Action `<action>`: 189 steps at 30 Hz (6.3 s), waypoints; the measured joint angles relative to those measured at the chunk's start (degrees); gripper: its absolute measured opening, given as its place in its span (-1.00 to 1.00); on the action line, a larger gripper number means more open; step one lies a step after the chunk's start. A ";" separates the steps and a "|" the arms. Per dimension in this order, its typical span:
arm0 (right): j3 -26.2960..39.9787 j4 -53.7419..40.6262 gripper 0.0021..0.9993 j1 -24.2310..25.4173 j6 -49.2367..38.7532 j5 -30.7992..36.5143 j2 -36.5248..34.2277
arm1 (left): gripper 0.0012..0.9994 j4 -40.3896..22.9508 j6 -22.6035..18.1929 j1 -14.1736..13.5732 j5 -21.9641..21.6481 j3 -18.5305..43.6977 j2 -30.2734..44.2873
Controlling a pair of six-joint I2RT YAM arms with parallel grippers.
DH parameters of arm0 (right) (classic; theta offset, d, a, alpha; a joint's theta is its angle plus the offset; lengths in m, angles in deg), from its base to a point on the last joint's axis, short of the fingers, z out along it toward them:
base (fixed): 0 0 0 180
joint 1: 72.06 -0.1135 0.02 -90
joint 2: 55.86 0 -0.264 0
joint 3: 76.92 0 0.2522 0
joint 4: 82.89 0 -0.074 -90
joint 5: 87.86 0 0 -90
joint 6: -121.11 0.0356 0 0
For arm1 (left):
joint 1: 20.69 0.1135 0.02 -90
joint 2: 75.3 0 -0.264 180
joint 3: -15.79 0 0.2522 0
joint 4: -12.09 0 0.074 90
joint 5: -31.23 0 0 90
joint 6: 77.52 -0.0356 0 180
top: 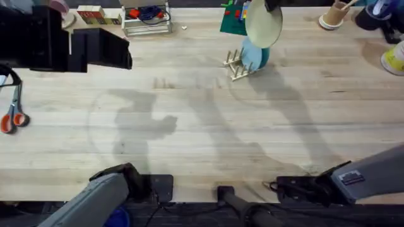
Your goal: Pick up the plates from the table one by one and place each into a slot on the dish rack.
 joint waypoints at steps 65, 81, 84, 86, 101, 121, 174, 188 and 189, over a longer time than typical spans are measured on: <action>0.02 4.45 -0.94 1.22 -2.56 0.44 -10.86 | 0.99 0.00 0.00 0.00 0.00 0.00 -0.01; 0.02 5.14 -0.94 1.22 -2.55 0.44 -12.97 | 0.99 0.00 0.00 0.00 0.00 0.00 0.00; 0.02 5.14 -0.94 1.22 -2.55 0.44 -13.54 | 0.99 0.00 0.00 0.00 -0.01 0.00 0.01; 0.02 5.14 -0.94 1.22 -2.55 0.42 -13.98 | 0.99 0.00 0.02 0.00 -0.02 0.00 0.01; 0.02 5.04 -0.94 1.22 -2.55 0.42 -17.15 | 0.99 0.00 0.01 0.00 0.00 0.00 -0.01; 0.02 4.07 -0.94 1.22 -2.55 0.42 -17.26 | 0.99 0.00 0.01 0.00 0.00 0.00 0.01; 0.02 3.52 -0.75 1.22 -2.35 0.42 -18.66 | 0.99 0.00 0.00 0.00 0.00 0.00 -0.01; 0.02 0.01 -0.71 1.22 -2.35 0.42 -14.74 | 0.99 0.00 0.00 0.00 -0.01 0.00 0.00; 0.02 -0.49 -0.59 1.22 -2.17 0.42 -14.04 | 0.99 0.00 0.00 0.00 -0.01 0.00 -0.01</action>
